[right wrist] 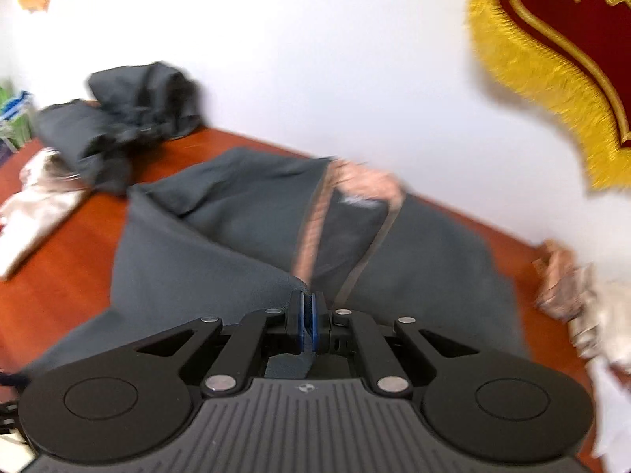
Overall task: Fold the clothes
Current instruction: 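Grasp the jacket sleeve with the right tool, fold it across the front, release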
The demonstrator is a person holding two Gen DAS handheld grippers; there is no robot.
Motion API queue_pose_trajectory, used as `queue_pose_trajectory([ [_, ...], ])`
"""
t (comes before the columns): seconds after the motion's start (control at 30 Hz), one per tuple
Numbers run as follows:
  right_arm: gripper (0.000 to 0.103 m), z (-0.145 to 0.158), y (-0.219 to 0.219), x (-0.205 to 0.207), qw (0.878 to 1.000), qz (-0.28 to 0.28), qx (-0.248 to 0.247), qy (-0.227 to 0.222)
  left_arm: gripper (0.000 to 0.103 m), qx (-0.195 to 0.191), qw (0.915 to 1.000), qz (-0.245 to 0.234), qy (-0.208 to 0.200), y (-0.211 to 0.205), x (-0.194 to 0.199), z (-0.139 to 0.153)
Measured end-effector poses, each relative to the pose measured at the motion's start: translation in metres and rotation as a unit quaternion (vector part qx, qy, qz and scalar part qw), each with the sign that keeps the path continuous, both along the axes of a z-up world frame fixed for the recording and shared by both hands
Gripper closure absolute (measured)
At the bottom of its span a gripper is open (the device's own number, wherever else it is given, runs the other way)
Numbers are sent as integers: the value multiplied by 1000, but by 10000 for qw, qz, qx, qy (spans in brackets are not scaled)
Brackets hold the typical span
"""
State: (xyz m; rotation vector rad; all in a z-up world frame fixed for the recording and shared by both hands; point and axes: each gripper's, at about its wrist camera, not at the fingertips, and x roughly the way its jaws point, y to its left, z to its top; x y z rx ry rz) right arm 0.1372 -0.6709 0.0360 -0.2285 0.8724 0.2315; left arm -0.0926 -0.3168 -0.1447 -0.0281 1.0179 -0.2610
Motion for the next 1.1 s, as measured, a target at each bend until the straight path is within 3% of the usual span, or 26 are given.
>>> queue_pose_trajectory([
  [0.2, 99, -13, -58, 71, 9985, -339, -410, 100, 59, 269, 9994, 227, 58, -13, 1, 2],
  [0.4, 99, -50, -102, 133, 9967, -469, -585, 301, 56, 609, 9975, 333, 137, -25, 5, 2],
  [0.57, 99, -83, -129, 173, 9952, -578, -630, 468, 55, 663, 9958, 567, 282, -28, 12, 2],
  [0.87, 98, -134, -141, 203, 9945, -611, -536, 655, 53, 733, 9931, 811, 415, -30, 18, 1],
  [0.9, 96, -139, -140, 205, 9947, -599, -525, 652, 53, 735, 9929, 832, 430, -30, 19, 0],
  [1.0, 78, -143, -141, 207, 9948, -715, -364, 620, 53, 739, 9926, 855, 450, -32, 21, 1],
  [1.1, 76, -135, -145, 202, 9948, -803, -216, 584, 52, 740, 9926, 840, 465, -32, 22, 1],
])
